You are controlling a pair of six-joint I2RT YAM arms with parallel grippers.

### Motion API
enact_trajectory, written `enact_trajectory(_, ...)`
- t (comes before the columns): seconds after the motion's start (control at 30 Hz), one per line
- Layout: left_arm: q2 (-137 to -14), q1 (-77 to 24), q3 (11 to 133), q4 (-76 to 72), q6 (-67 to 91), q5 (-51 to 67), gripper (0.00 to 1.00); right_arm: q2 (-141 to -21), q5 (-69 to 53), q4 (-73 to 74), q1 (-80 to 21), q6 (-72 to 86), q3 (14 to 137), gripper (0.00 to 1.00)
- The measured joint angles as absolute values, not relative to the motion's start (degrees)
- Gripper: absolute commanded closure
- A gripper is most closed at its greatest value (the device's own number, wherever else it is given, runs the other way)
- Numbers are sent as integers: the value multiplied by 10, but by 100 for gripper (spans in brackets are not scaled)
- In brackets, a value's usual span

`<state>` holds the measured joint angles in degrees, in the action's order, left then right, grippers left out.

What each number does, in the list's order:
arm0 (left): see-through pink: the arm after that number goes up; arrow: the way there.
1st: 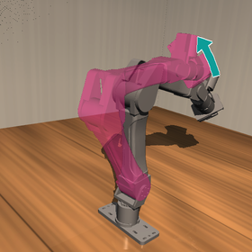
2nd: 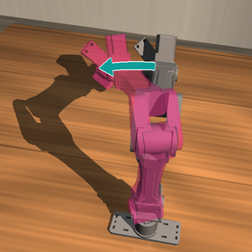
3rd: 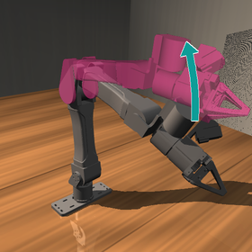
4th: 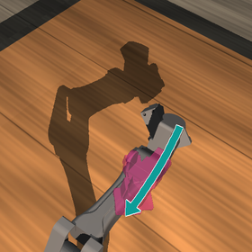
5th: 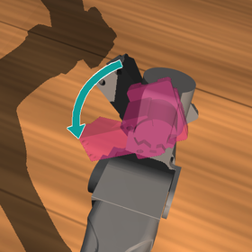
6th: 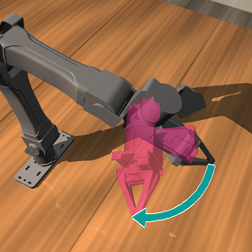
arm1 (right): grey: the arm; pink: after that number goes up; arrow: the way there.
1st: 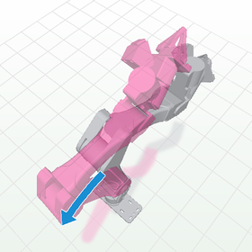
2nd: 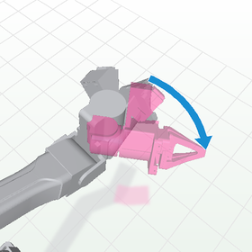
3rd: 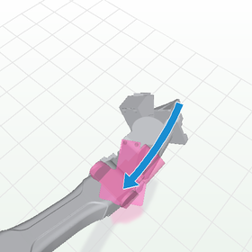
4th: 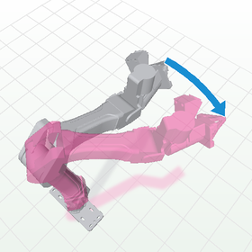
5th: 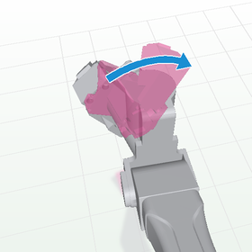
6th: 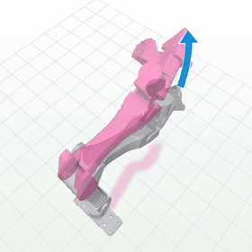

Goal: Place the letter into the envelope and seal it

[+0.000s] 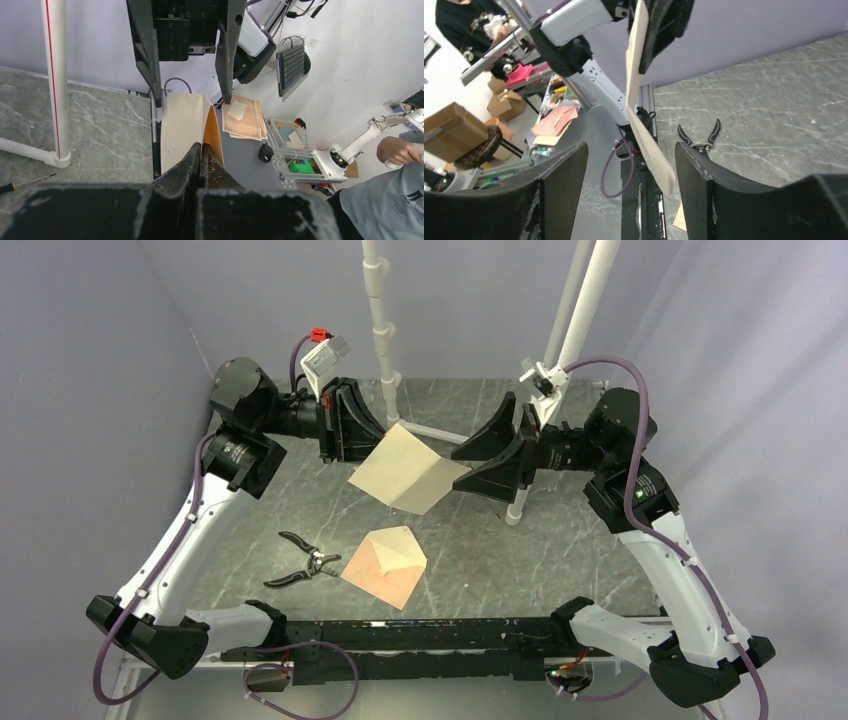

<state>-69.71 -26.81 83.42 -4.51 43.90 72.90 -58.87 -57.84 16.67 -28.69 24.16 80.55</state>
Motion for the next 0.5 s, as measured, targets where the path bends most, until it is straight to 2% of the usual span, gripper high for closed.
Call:
enact_trajectory(0.07, -697, -268, 834, -57, 445, 733, 98, -589, -599, 160, -289, 241, 806, 43)
enact_trajectory(0.2, -697, -268, 834, -80, 463, 734, 98, -601, -625, 154, -295, 243, 809, 49)
enact_trajectory(0.27, -697, -268, 833, -98, 477, 735, 97, -613, -628, 153, -298, 246, 815, 64)
enact_trajectory(0.37, -697, -268, 830, -124, 493, 737, 98, -629, -630, 154, -300, 253, 825, 93)
enact_trajectory(0.4, -697, -268, 829, -127, 494, 737, 94, -633, -630, 153, -300, 255, 828, 100)
enact_trajectory(0.5, -697, -268, 830, -111, 483, 733, 66, -638, -627, 151, -300, 264, 836, 100)
